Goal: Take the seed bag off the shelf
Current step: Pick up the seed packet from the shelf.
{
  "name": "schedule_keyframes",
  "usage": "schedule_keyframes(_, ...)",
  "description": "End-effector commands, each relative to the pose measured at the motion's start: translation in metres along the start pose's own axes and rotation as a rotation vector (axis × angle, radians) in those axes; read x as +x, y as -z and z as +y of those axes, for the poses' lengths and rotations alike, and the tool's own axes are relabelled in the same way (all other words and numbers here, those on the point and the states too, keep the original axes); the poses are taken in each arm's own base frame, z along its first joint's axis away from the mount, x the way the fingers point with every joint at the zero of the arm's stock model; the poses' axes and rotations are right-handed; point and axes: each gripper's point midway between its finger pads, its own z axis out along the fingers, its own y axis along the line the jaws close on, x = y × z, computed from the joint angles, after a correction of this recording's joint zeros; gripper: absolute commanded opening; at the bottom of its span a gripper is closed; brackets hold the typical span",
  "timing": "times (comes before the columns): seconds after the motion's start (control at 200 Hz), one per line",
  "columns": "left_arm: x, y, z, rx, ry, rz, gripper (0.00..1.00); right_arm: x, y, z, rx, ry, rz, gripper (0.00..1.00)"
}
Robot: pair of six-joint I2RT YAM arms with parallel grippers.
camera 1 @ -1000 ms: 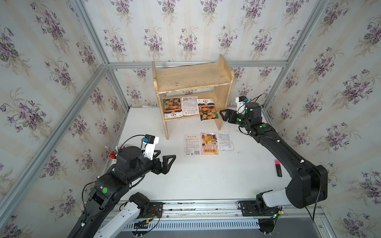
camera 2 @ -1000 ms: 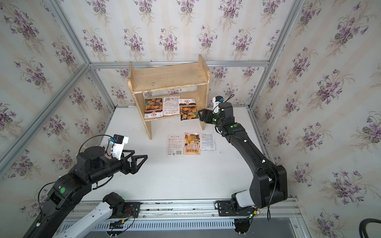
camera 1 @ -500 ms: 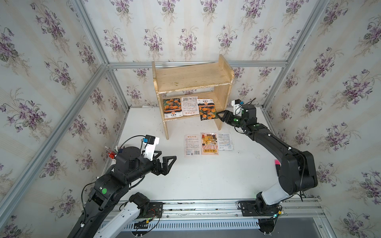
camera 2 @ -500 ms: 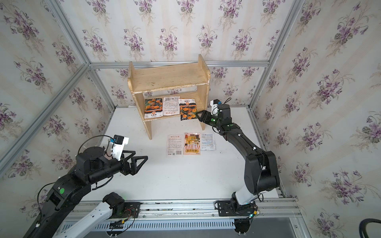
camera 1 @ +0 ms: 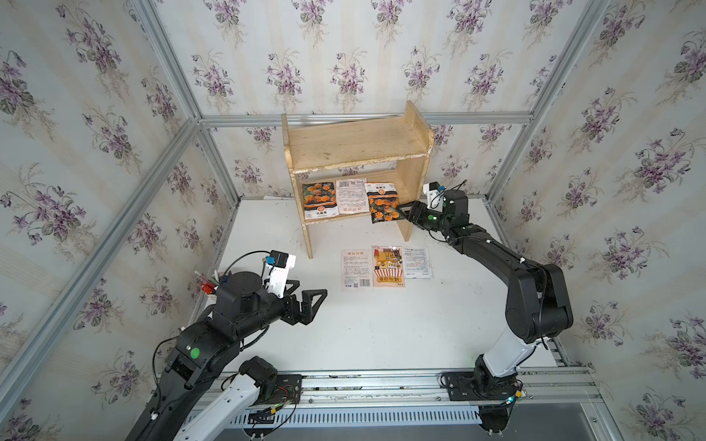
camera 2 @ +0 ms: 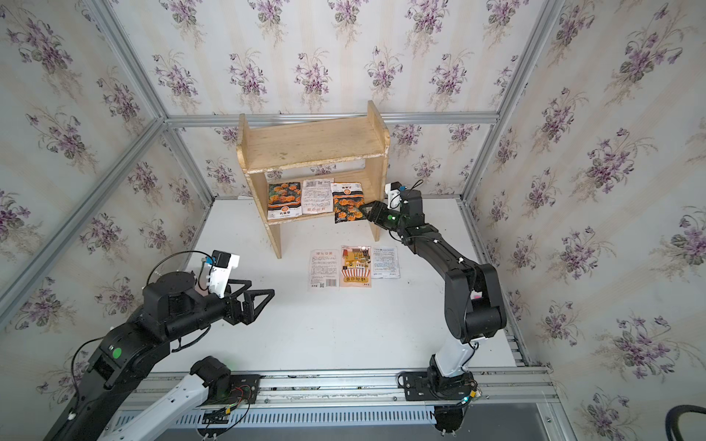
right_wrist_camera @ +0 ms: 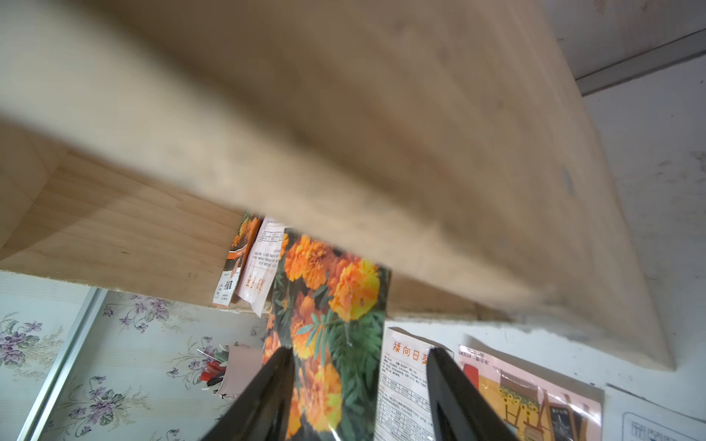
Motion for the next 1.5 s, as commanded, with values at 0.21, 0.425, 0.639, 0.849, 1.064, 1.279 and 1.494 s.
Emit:
schedule_keyframes(0.21, -0.003, -0.004, 0.000, 0.006, 0.007, -0.013, 1.00, 0.003, -0.006, 0.014, -0.069, 0.011, 0.020, 0.48)
schedule_keyframes(0.425, -0.003, -0.004, -0.001, 0.009, 0.008, -0.013, 1.00, 0.007, -0.009, 0.014, -0.070, 0.004, 0.028, 0.38)
schedule_keyframes(0.639, -0.002, -0.004, 0.000, 0.006, 0.007, -0.013, 1.00, 0.007, -0.009, 0.012, -0.061, 0.001, 0.026, 0.21)
schedule_keyframes(0.849, -0.003, -0.003, 0.000, 0.004, 0.006, -0.015, 1.00, 0.006, -0.007, 0.011, -0.048, 0.001, 0.019, 0.08)
schedule_keyframes(1.064, -0.004, -0.003, 0.000, 0.005, 0.007, -0.017, 1.00, -0.003, 0.008, 0.009, -0.028, 0.006, -0.022, 0.00)
schedule_keyframes(1.279, -0.005, -0.003, -0.002, 0.013, 0.012, -0.022, 1.00, -0.009, 0.026, 0.006, -0.008, 0.018, -0.053, 0.00)
schedule_keyframes(1.494, -0.011, -0.008, -0.009, 0.056, 0.033, -0.043, 1.00, -0.002, 0.043, 0.016, -0.008, 0.055, -0.056, 0.00)
